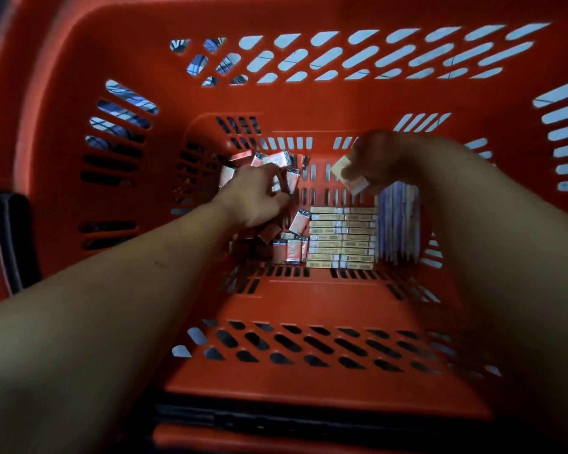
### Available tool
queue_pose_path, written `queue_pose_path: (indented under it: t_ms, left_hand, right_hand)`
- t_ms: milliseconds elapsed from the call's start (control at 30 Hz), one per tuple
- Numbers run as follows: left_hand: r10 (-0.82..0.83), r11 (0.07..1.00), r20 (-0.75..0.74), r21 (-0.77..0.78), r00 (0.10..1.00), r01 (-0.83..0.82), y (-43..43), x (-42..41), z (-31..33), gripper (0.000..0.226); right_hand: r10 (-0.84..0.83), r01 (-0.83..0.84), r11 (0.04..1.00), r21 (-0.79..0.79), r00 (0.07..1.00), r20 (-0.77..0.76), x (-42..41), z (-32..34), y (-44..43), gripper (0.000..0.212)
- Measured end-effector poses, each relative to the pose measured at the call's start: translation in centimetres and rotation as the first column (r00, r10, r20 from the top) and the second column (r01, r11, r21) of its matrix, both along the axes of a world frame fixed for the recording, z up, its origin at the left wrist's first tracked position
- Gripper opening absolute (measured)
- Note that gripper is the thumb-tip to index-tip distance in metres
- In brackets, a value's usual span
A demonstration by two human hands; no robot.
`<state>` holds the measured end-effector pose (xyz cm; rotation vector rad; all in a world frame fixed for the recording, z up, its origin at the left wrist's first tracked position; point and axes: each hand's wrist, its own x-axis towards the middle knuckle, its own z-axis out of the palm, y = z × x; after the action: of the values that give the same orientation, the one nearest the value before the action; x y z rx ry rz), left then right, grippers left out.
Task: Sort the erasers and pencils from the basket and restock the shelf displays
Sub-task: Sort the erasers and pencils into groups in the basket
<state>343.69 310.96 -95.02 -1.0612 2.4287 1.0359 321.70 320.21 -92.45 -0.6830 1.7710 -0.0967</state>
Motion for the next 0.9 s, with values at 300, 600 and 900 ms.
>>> queue_pose_path:
  t_ms: [300,600,900]
  left_hand:
    - [-0.076,0.997,-0.042,-0.018,0.996,0.075,0.4,0.1,-0.4,0.009]
    - [-0.068,0.997,-0.080,-0.026,0.994,0.066,0.7,0.4,-0.6,0.010]
    - [-0.048,0.999,-0.067,-0.003,0.997,0.048,0.7,0.4,-0.8,0.012]
  right_hand:
    - [0.142,-0.136,0.990,0.043,0.933,-0.330,1.0,-1.6,0.6,0.037]
    - [-0.008,-0.003,1.000,-0.019,0.842,-0.539,3.4,-4.6,0.9,0.032]
    - [-0.305,0.240,0.951,-0.195,0.838,-0.453,4.2,-4.6,1.2,0.038]
